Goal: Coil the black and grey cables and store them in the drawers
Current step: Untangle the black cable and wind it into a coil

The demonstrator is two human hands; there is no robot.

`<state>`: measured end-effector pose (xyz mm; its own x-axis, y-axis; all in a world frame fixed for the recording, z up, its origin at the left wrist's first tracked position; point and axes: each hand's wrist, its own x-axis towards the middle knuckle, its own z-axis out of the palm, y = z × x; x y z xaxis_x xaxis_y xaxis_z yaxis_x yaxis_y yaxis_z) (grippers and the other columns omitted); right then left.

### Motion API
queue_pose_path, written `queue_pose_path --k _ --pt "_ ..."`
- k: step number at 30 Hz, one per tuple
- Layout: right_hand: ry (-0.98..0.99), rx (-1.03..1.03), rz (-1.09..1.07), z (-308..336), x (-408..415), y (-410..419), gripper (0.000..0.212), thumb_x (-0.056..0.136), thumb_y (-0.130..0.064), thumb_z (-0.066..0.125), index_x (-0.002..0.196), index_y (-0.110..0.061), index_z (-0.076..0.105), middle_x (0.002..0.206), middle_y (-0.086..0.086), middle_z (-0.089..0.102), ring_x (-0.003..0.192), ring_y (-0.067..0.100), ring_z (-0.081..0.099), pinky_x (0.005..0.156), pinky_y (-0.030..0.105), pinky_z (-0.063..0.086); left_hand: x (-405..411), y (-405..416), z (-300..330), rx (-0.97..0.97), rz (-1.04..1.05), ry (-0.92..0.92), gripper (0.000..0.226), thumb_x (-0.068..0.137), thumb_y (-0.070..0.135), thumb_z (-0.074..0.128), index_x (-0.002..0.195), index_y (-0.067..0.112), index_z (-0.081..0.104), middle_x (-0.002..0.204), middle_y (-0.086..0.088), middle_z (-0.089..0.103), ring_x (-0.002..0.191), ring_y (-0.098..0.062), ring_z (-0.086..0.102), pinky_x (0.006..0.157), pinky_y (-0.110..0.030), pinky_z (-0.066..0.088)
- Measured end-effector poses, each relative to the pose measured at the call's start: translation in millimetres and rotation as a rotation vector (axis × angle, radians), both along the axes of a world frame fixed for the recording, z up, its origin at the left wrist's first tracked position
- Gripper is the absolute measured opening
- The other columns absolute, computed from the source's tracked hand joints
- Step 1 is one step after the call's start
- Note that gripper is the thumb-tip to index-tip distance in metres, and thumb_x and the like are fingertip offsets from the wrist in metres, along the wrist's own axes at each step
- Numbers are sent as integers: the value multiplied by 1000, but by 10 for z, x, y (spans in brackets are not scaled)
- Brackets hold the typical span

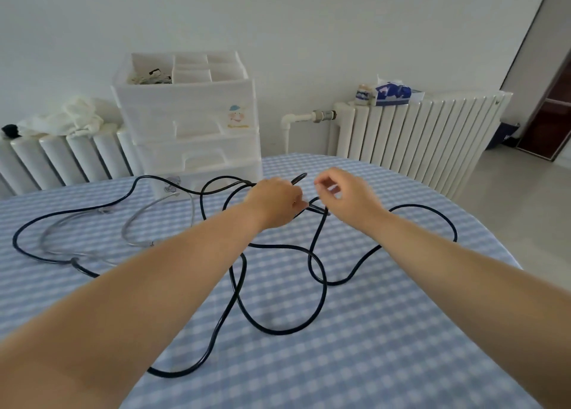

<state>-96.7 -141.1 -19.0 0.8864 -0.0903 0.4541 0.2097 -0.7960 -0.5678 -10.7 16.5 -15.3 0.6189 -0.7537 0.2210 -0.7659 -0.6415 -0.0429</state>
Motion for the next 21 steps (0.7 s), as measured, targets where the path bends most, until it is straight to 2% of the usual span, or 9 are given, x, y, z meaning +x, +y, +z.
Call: queue_pose_path --k 2,4,7,9,12,14,16,18,21 --pt "134 -257 104 77 -82 144 21 93 -29 55 113 -24 56 104 -10 67 94 10 62 81 32 51 9 29 -52 91 -66 -114 35 99 40 40 106 19 67 99 -1 67 94 -24 59 74 -31 37" --pt "265 -409 100 86 -107 207 36 93 -34 55 126 -25 45 119 -5 63 104 17 61 84 37 50 18 72 -71 109 -93 -100 29 99 35 42 104 20 66 98 1 68 92 -23 60 74 -30 39" --pt "407 -388 7 66 -102 171 53 92 -40 58 137 -21 37 135 2 52 114 21 56 88 36 46 7 165 -3 -138 -82 135 20 99 24 45 91 18 62 89 2 63 87 -23 58 74 -34 44" --pt "494 -381 -47 53 -90 149 42 94 -41 53 129 -19 47 126 5 59 108 22 58 83 33 44 -13 257 60 -322 -115 211 19 97 17 48 79 21 55 78 9 55 80 -20 54 70 -32 40" --pt "496 -274 -87 51 -55 155 37 100 -41 40 105 -10 60 105 8 68 95 23 62 81 35 47 -7 354 74 -428 -110 198 18 96 16 50 80 14 58 81 4 57 80 -19 52 73 -35 43" --pt "434 -100 -91 67 -10 205 38 102 -41 36 94 -13 61 92 3 71 88 20 65 80 34 49 -1 408 45 -505 -50 128 12 95 18 53 92 12 62 101 -4 58 95 -20 52 81 -34 45" --pt "393 73 -118 105 47 277 38 102 -42 35 88 -16 60 80 1 72 82 20 68 79 35 52 -42 435 5 -586 35 10 17 94 17 54 109 12 60 121 -6 52 109 -23 46 80 -31 43" --pt "376 213 -132 146 97 366 39 102 -41 37 88 -13 60 78 5 73 78 24 70 76 38 56 -141 430 -31 -667 56 -62 28 92 17 55 120 12 55 126 -8 49 113 -25 45 83 -31 44" --pt "348 348 -134 214 127 486 39 100 -42 42 86 -11 61 80 10 72 68 26 72 65 34 59 -310 384 -102 -754 56 -28 42 92 26 58 129 8 49 132 -11 46 122 -27 43 94 -31 39"
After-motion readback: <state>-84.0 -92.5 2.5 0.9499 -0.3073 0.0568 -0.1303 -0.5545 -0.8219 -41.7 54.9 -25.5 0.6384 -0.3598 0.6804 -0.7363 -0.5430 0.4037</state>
